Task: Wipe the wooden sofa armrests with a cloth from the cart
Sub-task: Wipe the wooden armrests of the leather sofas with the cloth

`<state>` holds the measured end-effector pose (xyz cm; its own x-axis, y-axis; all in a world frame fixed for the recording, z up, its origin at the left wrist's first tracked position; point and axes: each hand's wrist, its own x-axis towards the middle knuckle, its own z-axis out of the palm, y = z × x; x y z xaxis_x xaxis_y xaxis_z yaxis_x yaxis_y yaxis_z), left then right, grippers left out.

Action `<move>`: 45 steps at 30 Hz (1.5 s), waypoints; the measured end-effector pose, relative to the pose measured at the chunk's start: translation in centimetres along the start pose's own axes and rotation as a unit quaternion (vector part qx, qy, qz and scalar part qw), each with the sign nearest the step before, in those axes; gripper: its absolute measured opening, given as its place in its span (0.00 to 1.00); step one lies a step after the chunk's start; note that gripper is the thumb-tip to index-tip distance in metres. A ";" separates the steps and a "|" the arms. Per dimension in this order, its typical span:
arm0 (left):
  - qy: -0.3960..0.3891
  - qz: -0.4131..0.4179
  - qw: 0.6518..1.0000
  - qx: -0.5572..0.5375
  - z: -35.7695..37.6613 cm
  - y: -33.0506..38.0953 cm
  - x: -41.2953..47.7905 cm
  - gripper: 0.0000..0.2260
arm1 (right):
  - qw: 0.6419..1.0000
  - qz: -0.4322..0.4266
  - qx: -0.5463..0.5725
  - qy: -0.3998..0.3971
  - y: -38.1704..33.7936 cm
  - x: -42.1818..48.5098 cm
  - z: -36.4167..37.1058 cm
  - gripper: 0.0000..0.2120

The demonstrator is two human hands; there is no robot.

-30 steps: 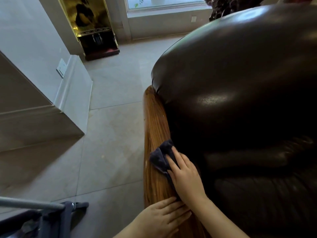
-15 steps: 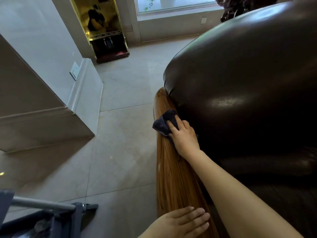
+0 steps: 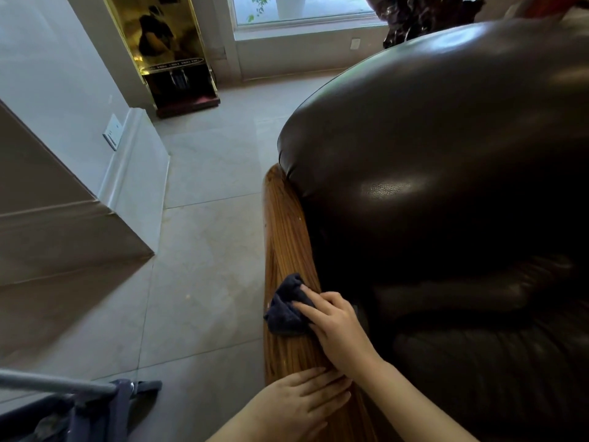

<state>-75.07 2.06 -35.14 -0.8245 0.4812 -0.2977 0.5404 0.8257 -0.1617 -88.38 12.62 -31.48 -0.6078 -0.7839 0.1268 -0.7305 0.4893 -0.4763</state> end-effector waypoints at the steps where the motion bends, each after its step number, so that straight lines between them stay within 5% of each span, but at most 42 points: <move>1: 0.022 0.002 1.000 -0.006 -0.2 0.0 0.1 0.21 | 1.000 -0.004 0.005 -0.003 -0.1 -0.7 -0.1 0.19; 4: 0.169 0.023 0.980 -0.102 -1.4 -0.5 0.2 0.16 | 0.999 -0.006 0.030 -0.014 -0.2 -1.9 -0.4 0.18; 8: 0.327 -0.113 0.881 -0.322 -4.4 -2.9 0.2 0.12 | 0.998 -0.008 0.058 -0.034 0.0 -2.4 -0.7 0.22; 13: 0.178 -0.156 0.937 -0.257 -5.1 -6.4 0.7 0.28 | 0.997 -0.029 0.034 -0.056 0.1 -3.1 -0.8 0.20; 20: 0.170 -0.227 0.933 -0.220 -4.9 -6.3 1.1 0.30 | 0.991 0.084 0.103 0.020 -1.0 -4.7 0.2 0.27; 29: 0.057 -0.260 0.953 -0.145 -7.9 -2.3 -0.1 0.09 | 0.995 0.092 -0.034 0.023 -3.5 -7.9 -1.8 0.25; 34: 0.069 -0.180 0.976 -0.098 -14.6 -1.7 -0.4 0.15 | 0.993 0.093 -0.059 0.038 -3.5 -10.1 -7.9 0.23; 45: 0.234 0.005 0.972 -0.014 -39.0 6.0 7.8 0.25 | 0.956 0.202 -0.116 0.176 -2.0 -22.1 -32.6 0.15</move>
<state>-84.79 22.23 -1.72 -0.8088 0.5648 0.1636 0.5489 0.8250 -0.1343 -83.67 41.44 -4.96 -0.8926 -0.3553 0.2774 -0.4379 0.8294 -0.3469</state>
